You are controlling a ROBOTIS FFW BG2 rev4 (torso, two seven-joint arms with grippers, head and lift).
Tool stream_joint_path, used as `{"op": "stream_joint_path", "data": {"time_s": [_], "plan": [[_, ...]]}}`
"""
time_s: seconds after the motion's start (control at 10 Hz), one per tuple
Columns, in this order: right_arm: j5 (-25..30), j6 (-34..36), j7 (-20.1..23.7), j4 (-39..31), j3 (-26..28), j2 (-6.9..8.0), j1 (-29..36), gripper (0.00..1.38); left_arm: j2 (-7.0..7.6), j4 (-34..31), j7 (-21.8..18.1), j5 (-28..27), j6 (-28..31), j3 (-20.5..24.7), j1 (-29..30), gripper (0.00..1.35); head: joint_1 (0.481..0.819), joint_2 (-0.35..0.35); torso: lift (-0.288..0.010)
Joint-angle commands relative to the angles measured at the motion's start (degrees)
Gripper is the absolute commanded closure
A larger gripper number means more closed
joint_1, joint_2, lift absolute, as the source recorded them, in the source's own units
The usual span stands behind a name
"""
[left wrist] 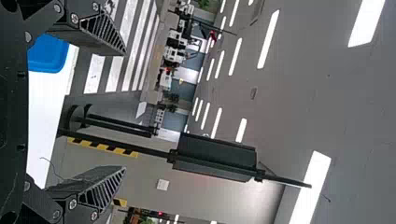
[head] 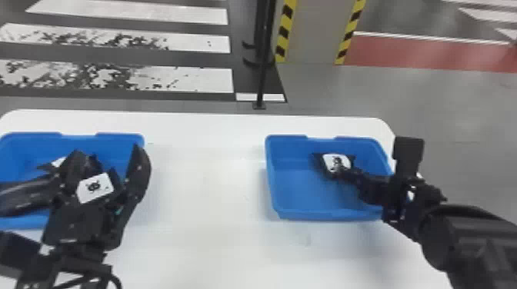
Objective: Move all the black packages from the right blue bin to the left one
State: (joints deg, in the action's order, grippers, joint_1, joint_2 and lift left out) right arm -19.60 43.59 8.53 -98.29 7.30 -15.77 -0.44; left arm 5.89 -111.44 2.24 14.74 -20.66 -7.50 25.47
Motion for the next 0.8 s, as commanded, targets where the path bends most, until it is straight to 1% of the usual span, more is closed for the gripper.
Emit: {"op": "stream_joint_path", "data": {"time_s": [0.0,0.2,0.4,0.6,0.7], "plan": [[-1.0,-1.5,0.2,0.8,0.0,-0.05,0.0,1.2,0.0,0.0,0.0,0.0,0.1,0.1,0.0,0.21,0.695,-0.135,-0.183],[-3.7,-3.5,1.2,-0.1,0.0,-0.14,1.3,1.2,0.0,0.0,-0.1,0.1,-0.4,0.0,0.0,0.21,0.695,-0.131,-0.183],[-6.8,-4.5,1.9,-4.2,0.1,-0.14,3.8,1.2,0.0,0.0,-0.1,0.2,-2.5,0.0,0.1,0.21,0.695,-0.115,-0.183],[-12.8,-4.5,4.8,-10.1,-0.2,-0.31,6.2,1.2,0.09,-1.0,-0.1,1.9,-3.3,-0.5,0.3,0.21,0.695,-0.091,-0.183],[-16.2,-4.5,6.1,-12.7,-1.9,-0.4,6.6,1.2,0.27,-1.5,-0.1,3.0,-3.0,-1.0,0.3,0.21,0.695,-0.066,-0.183]]}}
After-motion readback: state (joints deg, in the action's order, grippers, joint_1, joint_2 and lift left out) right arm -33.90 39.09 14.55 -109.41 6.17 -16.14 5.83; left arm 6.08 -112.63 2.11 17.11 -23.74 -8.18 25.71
